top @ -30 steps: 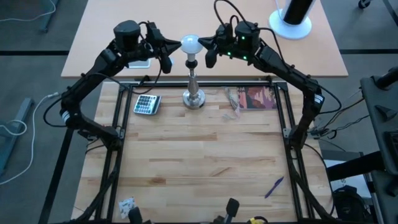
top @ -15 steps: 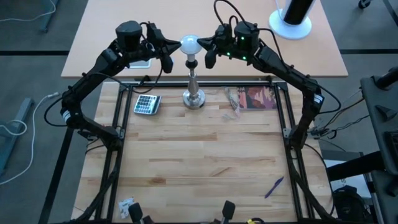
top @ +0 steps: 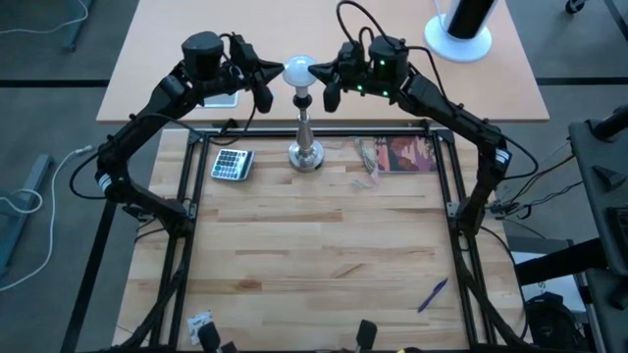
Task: Screw lightbulb
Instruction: Insert the lightbulb into the table lamp
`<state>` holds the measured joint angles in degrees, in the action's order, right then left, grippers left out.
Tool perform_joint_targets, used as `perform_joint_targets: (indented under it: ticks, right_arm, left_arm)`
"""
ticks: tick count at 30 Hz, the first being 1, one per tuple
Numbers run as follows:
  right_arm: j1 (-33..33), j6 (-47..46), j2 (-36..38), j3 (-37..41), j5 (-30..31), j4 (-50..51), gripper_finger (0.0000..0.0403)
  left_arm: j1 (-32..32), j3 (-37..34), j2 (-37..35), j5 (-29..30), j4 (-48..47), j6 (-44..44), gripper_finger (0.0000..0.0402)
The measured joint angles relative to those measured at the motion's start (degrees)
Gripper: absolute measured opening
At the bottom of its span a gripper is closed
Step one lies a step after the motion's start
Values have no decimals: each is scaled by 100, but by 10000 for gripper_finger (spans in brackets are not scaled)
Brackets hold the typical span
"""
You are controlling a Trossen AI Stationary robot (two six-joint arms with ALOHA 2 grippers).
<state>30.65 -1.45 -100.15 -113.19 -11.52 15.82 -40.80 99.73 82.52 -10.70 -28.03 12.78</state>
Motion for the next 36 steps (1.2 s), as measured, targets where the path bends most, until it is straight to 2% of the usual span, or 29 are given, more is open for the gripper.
perform_joint_targets:
  ticks: [5,13,33,36]
  right_arm:
    - [-2,15,120,11,48,-63,0]
    - [54,150,133,5,233,-92,0]
    - [49,-156,-32,94,9,-141,0]
    - [41,-173,-36,94,-15,-146,0]
  left_arm:
    - [2,74,-98,-44,24,-22,22]
    - [52,102,-153,-493,61,-25,22]
    - [39,110,207,-491,4,-38,22]
    - [42,110,214,-354,0,-29,22]
